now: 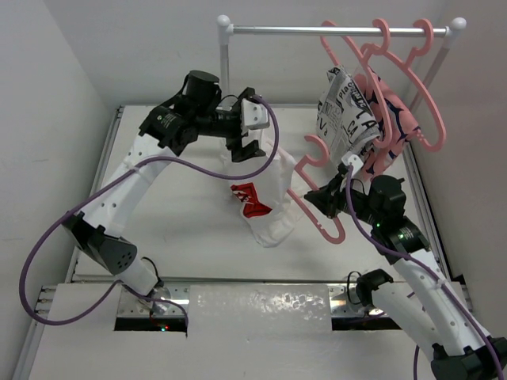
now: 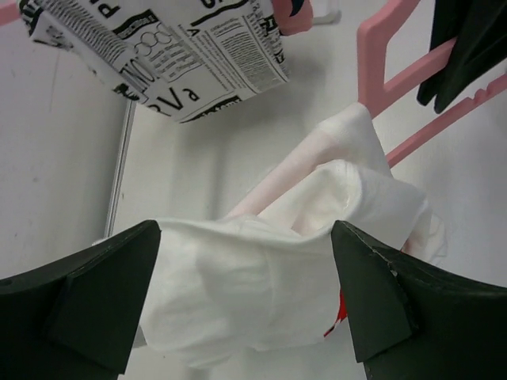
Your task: Place the t-shirt on the hanger
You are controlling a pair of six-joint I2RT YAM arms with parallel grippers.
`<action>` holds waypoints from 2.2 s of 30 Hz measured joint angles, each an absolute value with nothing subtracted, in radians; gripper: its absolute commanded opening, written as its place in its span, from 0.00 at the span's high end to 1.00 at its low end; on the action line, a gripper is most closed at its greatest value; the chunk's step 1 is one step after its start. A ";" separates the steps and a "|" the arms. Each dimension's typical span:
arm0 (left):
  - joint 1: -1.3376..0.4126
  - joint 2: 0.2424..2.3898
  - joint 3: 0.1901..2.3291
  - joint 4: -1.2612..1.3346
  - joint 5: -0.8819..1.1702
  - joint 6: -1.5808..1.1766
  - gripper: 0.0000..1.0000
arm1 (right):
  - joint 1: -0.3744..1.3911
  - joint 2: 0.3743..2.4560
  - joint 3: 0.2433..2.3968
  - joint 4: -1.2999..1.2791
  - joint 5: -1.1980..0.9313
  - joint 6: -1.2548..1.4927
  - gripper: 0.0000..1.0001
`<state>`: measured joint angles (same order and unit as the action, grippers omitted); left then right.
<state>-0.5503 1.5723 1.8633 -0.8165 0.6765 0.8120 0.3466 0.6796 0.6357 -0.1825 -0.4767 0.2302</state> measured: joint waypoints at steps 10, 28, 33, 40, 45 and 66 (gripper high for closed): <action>-0.517 1.666 1.985 -0.918 0.772 0.841 0.21 | 0.347 0.683 0.636 -0.202 -0.502 0.221 1.00; -0.263 1.607 1.814 -0.876 0.845 0.767 0.22 | 0.346 0.757 0.644 -0.271 -0.617 0.156 1.00; -0.302 1.612 1.801 -0.941 0.802 0.843 0.22 | 0.346 0.770 0.659 -0.309 -0.641 0.126 1.00; -0.604 1.588 1.798 -1.031 0.723 0.951 0.16 | 0.346 0.802 0.662 -0.315 -0.652 0.112 1.00; -0.657 1.508 1.752 -1.007 0.691 0.942 0.15 | 0.346 0.807 0.662 -0.292 -0.659 0.120 1.00; -0.687 1.650 1.662 -1.001 0.492 1.116 0.95 | 0.342 0.820 0.645 -0.208 -0.767 0.142 1.00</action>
